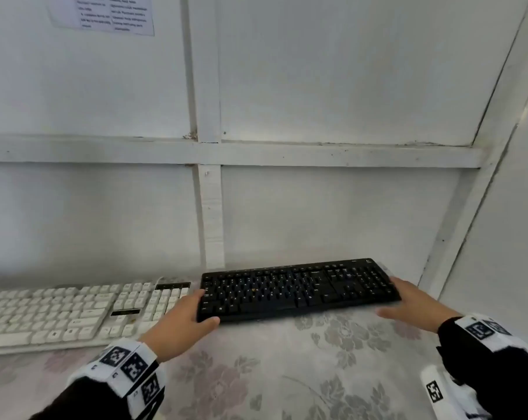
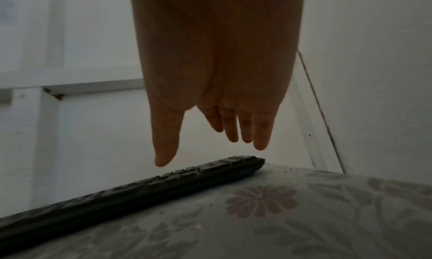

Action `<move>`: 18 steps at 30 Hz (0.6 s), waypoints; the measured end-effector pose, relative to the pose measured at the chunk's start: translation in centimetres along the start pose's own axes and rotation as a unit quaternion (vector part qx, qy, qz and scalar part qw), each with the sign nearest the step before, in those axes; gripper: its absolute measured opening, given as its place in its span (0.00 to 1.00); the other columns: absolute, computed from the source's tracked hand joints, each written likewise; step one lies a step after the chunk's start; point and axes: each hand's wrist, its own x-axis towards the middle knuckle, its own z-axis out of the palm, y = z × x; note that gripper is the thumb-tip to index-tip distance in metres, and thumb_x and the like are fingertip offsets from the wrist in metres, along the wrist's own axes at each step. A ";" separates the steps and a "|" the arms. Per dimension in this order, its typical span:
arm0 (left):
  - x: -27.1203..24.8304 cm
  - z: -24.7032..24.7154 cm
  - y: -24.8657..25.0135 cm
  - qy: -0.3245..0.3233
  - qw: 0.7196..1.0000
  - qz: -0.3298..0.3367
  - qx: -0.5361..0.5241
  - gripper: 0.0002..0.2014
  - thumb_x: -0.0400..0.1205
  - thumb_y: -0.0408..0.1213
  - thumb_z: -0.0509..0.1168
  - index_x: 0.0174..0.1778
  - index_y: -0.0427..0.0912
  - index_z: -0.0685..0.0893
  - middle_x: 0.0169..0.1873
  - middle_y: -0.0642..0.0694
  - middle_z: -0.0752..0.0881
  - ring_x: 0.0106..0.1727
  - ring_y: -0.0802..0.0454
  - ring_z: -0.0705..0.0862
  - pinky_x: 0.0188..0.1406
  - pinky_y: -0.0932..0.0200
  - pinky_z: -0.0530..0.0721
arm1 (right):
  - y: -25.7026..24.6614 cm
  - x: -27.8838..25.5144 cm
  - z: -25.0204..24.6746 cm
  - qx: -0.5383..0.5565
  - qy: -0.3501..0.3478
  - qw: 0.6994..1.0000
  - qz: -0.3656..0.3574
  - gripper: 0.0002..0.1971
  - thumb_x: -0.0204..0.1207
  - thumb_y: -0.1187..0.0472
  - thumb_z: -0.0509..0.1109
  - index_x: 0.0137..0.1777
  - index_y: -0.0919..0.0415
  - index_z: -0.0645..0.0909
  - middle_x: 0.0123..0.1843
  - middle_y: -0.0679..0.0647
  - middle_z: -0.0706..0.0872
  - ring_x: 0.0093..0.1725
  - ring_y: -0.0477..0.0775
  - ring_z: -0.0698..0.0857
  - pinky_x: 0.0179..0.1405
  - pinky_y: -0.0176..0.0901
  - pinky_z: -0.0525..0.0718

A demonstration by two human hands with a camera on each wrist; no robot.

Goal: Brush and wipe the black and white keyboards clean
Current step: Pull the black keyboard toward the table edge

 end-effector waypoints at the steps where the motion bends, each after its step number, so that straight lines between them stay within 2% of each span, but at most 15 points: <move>1: 0.4 0.1 0.0 -0.001 1.000 -0.003 -0.009 0.35 0.80 0.49 0.64 0.80 0.45 0.57 0.77 0.49 0.67 0.74 0.54 0.68 0.74 0.58 0.66 | 0.4 0.4 0.1 0.005 0.004 1.000 -0.002 0.26 0.69 0.61 0.78 0.63 0.47 0.71 0.60 0.47 0.82 0.63 0.49 0.81 0.55 0.35 0.77; 4: 1.4 0.5 -0.3 -0.023 0.998 -0.031 -0.045 0.38 0.77 0.52 0.66 0.80 0.45 0.58 0.77 0.50 0.67 0.74 0.54 0.69 0.75 0.56 0.66 | 1.4 1.5 0.0 -0.009 0.005 0.999 0.032 0.26 0.65 0.60 0.80 0.60 0.48 0.71 0.60 0.51 0.83 0.60 0.51 0.81 0.61 0.45 0.78; 7: 2.3 1.0 -0.5 -0.033 0.996 -0.060 -0.065 0.45 0.72 0.56 0.67 0.82 0.48 0.53 0.79 0.50 0.64 0.78 0.51 0.65 0.78 0.50 0.65 | 1.9 2.5 0.0 0.005 -0.013 0.999 0.043 0.25 0.67 0.61 0.80 0.59 0.50 0.71 0.59 0.53 0.83 0.60 0.52 0.81 0.59 0.43 0.77; 9: 2.7 1.1 -0.7 -0.035 0.994 -0.079 -0.071 0.49 0.67 0.60 0.68 0.82 0.49 0.53 0.78 0.49 0.67 0.76 0.50 0.68 0.76 0.48 0.68 | 2.0 3.0 -0.1 0.018 -0.019 0.998 0.050 0.26 0.68 0.61 0.80 0.61 0.51 0.71 0.59 0.52 0.82 0.60 0.52 0.80 0.59 0.41 0.75; 14: 3.6 1.5 -0.3 -0.035 0.993 -0.109 -0.034 0.42 0.75 0.52 0.69 0.81 0.46 0.55 0.73 0.47 0.73 0.70 0.48 0.75 0.72 0.51 0.73 | 3.2 4.8 -0.1 0.019 -0.011 0.995 0.101 0.35 0.65 0.54 0.82 0.69 0.60 0.70 0.60 0.53 0.82 0.58 0.52 0.81 0.54 0.41 0.76; 18: 4.2 1.6 0.2 -0.027 0.993 -0.116 -0.003 0.39 0.77 0.48 0.68 0.81 0.45 0.55 0.69 0.46 0.77 0.67 0.48 0.77 0.69 0.54 0.75 | 3.1 5.4 -0.4 0.019 -0.004 0.992 0.123 0.33 0.67 0.53 0.80 0.67 0.64 0.70 0.58 0.55 0.81 0.55 0.52 0.79 0.43 0.39 0.74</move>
